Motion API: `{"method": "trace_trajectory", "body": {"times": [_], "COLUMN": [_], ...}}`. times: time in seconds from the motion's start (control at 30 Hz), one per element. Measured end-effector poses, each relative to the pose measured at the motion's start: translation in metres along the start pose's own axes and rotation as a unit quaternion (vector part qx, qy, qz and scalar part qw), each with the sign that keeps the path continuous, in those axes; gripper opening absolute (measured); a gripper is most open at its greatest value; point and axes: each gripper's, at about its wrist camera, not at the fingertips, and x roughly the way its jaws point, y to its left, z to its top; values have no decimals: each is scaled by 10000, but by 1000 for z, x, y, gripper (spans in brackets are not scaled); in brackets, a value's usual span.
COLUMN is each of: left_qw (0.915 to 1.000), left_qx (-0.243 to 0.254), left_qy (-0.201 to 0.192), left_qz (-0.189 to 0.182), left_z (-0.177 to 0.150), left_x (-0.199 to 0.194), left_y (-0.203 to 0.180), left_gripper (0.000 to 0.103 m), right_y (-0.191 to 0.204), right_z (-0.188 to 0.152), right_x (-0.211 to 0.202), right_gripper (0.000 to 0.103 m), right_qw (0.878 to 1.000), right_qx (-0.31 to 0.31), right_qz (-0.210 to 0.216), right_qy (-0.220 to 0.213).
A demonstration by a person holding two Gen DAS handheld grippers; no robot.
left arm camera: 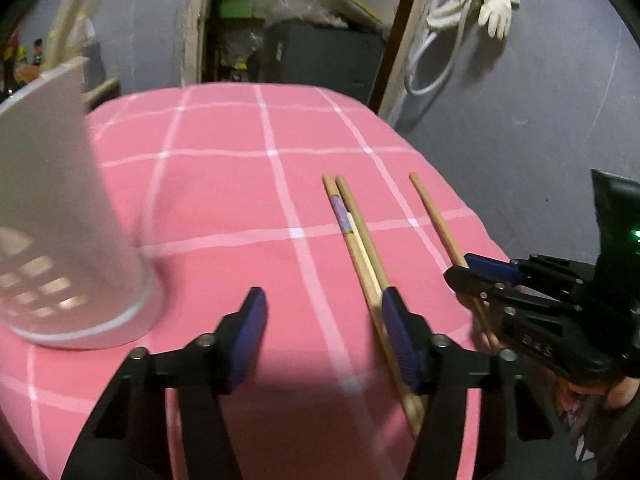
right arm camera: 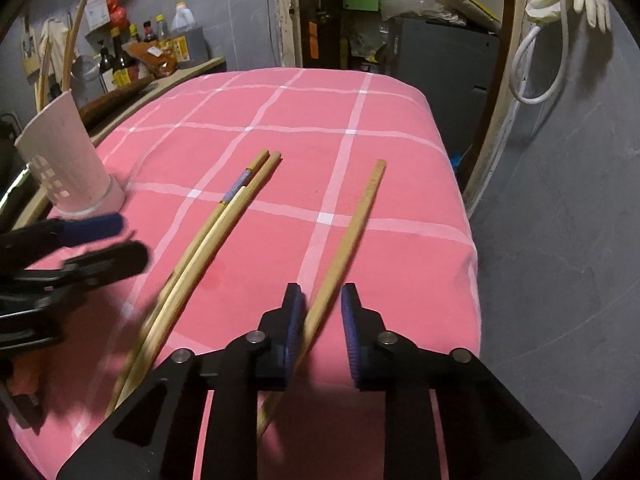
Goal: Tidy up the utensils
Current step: 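Close the left gripper on one chopstick while the right gripper grasps another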
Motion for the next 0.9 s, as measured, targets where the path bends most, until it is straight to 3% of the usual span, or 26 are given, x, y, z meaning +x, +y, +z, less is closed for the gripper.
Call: {"method": "trace_trajectory", "body": {"times": [0.6,0.83,0.9], "left_qw": [9993,9987,9986], "left_qx": [202,120,125], "left_qy": [275,448,474], "left_qz": [146,222,210], "left_z": [16,26,28], "left_x": [32,40,41], "left_y": [-13,-15,-16], "left_gripper": [28,25,18], "right_y": [-11,-27,-31], "right_z": [1,21,27], "right_x": [3,17,22], "right_gripper": [17,18,18], "right_qw": [9992,9957,9946], "right_qx": [232,766,887], "right_qz": [322,510,505], "right_qy": [-10,119,172]}}
